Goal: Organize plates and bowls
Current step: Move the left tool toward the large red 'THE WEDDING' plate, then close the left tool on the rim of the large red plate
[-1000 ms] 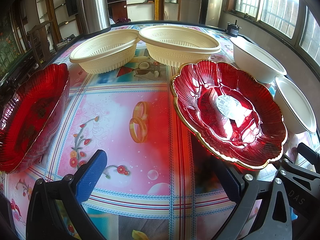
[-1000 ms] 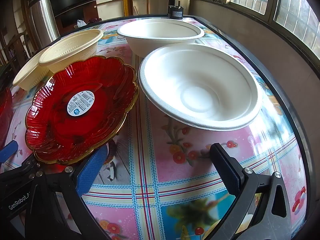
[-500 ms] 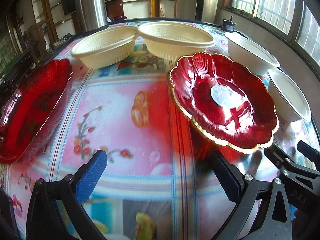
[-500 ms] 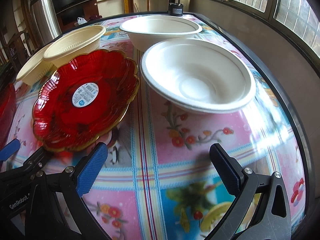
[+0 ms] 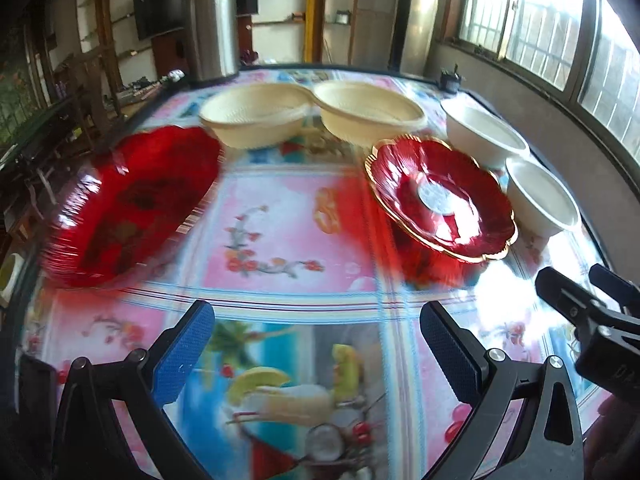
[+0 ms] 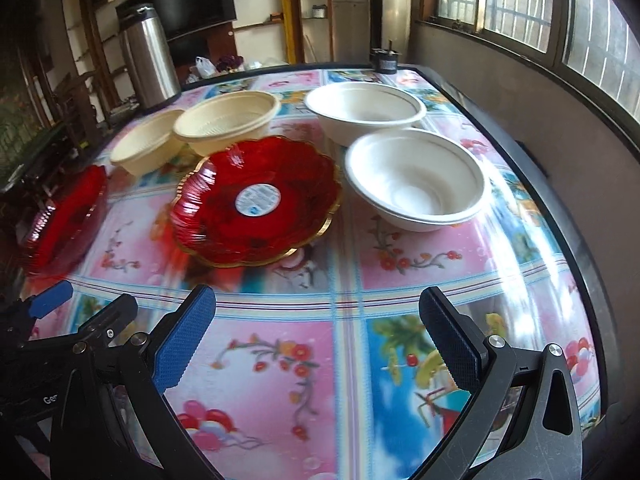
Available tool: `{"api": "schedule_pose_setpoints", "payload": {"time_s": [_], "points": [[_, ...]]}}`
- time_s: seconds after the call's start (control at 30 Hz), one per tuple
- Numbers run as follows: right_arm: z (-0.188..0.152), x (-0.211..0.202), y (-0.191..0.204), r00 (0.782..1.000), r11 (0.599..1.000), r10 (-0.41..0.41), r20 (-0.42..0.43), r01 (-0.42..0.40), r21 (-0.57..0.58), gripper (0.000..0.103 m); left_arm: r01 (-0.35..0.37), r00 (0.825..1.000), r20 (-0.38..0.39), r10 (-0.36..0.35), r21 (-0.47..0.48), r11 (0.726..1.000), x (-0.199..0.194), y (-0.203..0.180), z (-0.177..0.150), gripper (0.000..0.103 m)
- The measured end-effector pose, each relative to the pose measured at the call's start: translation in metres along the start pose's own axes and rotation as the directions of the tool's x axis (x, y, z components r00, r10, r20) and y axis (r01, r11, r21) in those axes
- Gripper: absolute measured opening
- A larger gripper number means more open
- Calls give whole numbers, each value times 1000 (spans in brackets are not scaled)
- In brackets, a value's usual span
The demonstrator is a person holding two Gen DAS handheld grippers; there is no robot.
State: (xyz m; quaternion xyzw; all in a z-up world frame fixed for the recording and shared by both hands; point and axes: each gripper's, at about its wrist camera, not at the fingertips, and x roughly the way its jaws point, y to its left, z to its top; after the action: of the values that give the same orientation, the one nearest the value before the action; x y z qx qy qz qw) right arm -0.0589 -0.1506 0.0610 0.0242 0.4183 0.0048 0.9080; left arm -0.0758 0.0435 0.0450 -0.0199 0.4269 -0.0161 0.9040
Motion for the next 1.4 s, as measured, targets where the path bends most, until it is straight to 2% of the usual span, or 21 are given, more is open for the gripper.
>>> {"api": "schedule_pose_setpoints", "payload": {"time_s": [0.3,0.5,0.7,0.8,1.03,1.3,1.4], "points": [[16,-13,60,994,991,102,31,-98,-92,103,-70,996,49,74,-68,995,-14,52,12,103],[26,-16,102,986,973,161,38,-152,-173,103,-86,994,51,92,-109,990,-16,87,15,103],[35,-10,140,981,956,194,21,-184,-229,103,-94,992,71,105,-134,986,-19,113,19,103],[37,-5,153,980,950,198,10,-190,-247,103,-129,988,64,139,-140,982,-18,125,22,103],[44,9,180,977,938,214,-22,-212,-274,103,-148,983,82,163,-161,976,-18,151,26,103],[55,33,205,969,925,235,-76,-247,-289,103,-195,980,7,200,-180,964,-4,181,43,103],[62,46,208,959,925,260,-109,-280,-259,103,-189,982,-22,189,-201,961,3,192,48,102]]}}
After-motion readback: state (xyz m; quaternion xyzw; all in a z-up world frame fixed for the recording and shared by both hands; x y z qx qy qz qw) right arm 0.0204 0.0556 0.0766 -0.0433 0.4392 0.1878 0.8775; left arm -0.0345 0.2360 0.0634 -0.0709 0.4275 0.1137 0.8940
